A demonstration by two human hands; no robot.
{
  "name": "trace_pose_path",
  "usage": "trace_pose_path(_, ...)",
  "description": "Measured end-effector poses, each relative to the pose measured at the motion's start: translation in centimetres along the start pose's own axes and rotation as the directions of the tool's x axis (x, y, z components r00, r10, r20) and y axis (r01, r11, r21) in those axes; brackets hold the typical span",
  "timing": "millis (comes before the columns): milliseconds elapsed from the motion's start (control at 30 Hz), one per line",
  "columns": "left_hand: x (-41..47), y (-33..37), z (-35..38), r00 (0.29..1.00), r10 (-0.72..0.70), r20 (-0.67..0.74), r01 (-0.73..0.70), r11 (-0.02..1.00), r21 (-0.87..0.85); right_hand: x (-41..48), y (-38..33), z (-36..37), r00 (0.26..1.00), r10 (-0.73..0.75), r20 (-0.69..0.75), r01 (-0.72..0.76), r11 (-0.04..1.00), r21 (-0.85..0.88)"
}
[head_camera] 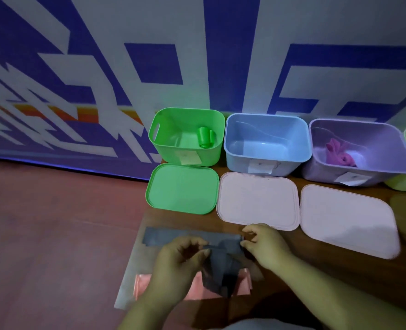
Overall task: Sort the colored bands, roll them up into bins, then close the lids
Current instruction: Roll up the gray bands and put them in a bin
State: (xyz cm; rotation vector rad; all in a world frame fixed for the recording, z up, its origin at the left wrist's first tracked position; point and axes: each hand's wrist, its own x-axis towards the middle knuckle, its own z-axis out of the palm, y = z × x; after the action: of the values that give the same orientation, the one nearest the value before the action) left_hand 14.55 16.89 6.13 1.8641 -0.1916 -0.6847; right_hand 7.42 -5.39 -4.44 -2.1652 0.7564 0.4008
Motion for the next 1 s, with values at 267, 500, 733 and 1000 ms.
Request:
trace_pose_path(267,2.2,-0.6,-0.7,0.997,-0.08,0.013,0.08,0.997,0.005,1.5,0.1,2.5,0.992,-0.028,-0.126,0.007,0.987,-0.163)
trace_pose_path(500,3.4,-0.4,-0.5,0.994,-0.108,0.006,0.108,0.994,0.016,1.7,0.4,3.0,0.978,-0.059,-0.199,0.022,0.983,-0.181)
trace_pose_path(733,2.6,0.5,-0.6,0.997,-0.082,0.009,0.081,0.996,0.044,0.8,-0.9,1.8,0.99,-0.021,-0.137,0.014,0.999,-0.047)
trace_pose_path(1000,0.5,2.3,-0.5,1.0,-0.018,0.002,0.018,1.0,0.004,-2.2,-2.5,-1.4,0.989,-0.07,-0.127,0.095,0.974,0.206)
